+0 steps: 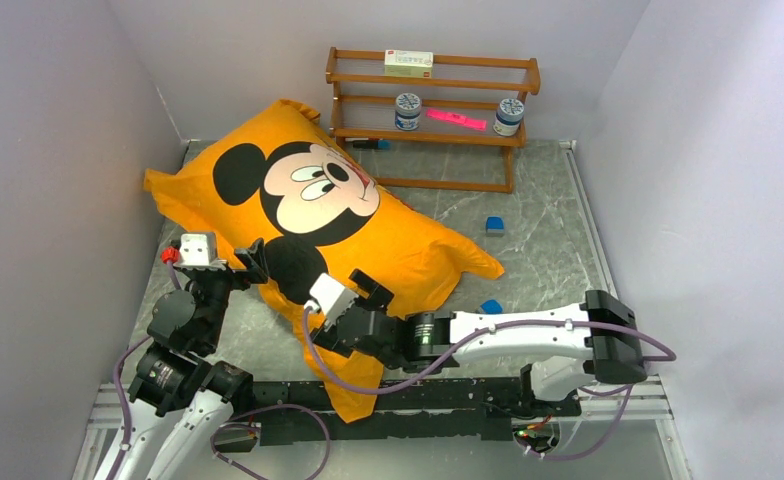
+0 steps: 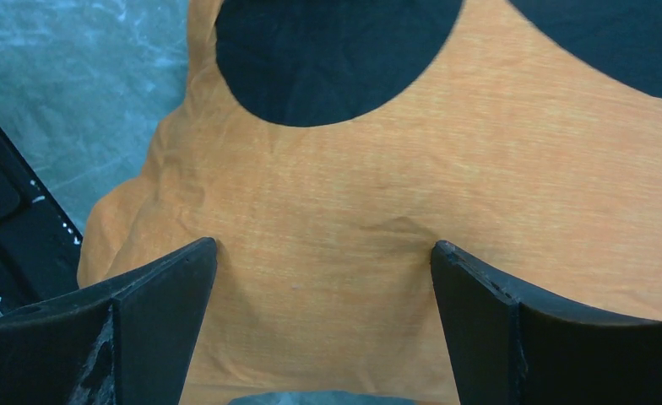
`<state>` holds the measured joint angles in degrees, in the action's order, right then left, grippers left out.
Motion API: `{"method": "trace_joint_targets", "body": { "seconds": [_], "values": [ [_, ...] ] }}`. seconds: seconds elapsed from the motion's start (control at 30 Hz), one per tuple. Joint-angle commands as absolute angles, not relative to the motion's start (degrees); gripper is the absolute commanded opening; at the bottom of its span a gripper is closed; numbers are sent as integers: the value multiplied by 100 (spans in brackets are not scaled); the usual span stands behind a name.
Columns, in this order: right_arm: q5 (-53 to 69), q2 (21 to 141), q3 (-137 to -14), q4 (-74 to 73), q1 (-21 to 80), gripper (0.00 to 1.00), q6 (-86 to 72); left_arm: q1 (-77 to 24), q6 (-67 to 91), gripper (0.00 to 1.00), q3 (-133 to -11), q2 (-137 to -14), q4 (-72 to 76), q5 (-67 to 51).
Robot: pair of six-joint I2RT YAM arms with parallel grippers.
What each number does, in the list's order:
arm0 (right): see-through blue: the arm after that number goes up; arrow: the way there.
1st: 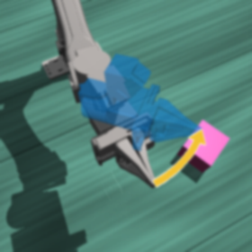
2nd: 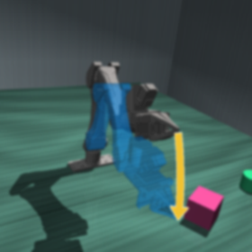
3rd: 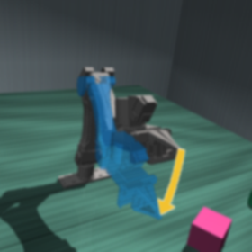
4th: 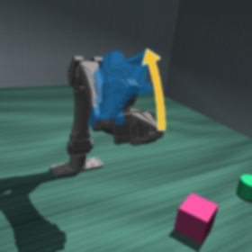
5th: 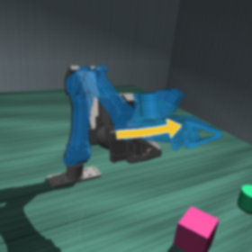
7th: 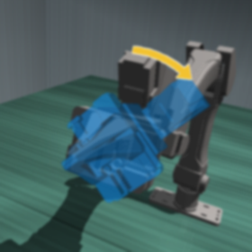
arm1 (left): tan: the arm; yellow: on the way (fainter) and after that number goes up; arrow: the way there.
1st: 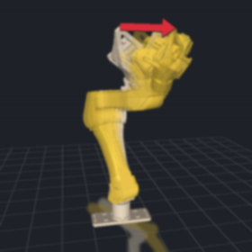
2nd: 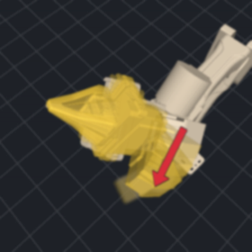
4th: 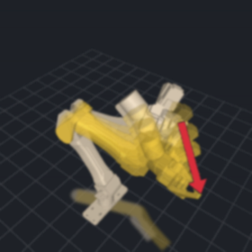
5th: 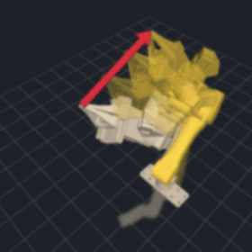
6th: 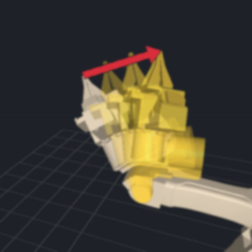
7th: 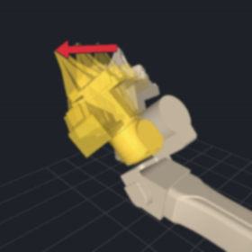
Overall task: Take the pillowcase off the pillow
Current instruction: Adjust the pillow at the center of the board.
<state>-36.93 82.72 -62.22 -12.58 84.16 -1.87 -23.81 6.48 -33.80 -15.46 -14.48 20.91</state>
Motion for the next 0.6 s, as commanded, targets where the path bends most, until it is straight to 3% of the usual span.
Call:
{"method": "trace_joint_targets", "body": {
  "seconds": [0.0,0.2,0.37,0.43,0.57],
  "values": [
    [-3639,8539,-6369,-970,8493,100,-44,-2382,624,97,-3410,-1492,-1333,2214],
    [-4213,9111,-6236,-1190,8331,99,-44,-2381,624,97,-3410,-1499,-1331,2206],
    [-4049,9302,-5990,-1175,7778,85,-78,-2382,619,97,-3410,-1505,-1327,2203],
    [-3897,9322,-5893,-1096,7577,73,-81,-2382,615,97,-3410,-1517,-1335,2197],
    [-3976,9316,-5789,-1033,7287,34,-44,-2382,615,97,-3407,-1535,-1327,2181]
  ]
}}
